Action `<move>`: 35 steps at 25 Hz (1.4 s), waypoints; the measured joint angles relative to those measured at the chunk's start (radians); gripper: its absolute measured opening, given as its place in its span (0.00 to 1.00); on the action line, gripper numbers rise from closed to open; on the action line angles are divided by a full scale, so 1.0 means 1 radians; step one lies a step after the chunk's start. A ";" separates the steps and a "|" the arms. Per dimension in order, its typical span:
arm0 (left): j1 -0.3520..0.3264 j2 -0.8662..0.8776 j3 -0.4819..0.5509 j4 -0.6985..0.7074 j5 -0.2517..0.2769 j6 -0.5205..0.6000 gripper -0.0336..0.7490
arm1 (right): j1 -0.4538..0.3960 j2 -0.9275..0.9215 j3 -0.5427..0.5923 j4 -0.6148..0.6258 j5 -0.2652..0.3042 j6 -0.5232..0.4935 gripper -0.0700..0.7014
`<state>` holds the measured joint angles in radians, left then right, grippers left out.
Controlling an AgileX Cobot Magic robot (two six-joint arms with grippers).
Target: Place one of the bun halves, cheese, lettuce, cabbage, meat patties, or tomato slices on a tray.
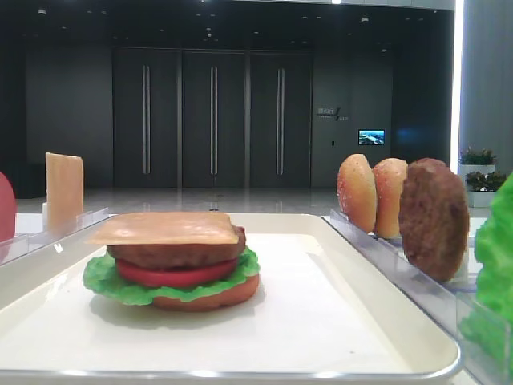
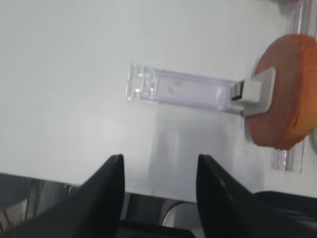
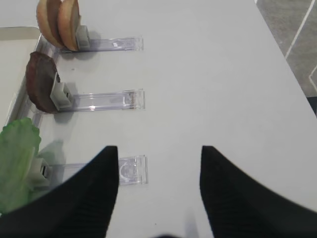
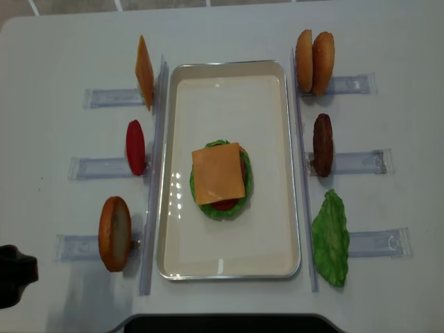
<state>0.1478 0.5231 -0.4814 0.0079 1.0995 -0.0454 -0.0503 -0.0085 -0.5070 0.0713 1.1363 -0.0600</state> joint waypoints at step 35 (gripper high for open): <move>-0.115 -0.538 0.008 -0.029 0.011 0.090 0.36 | 0.000 0.000 0.000 0.001 0.000 0.000 0.56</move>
<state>0.0324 -0.0150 -0.4735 -0.0214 1.1102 0.0445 -0.0503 -0.0085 -0.5070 0.0722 1.1363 -0.0600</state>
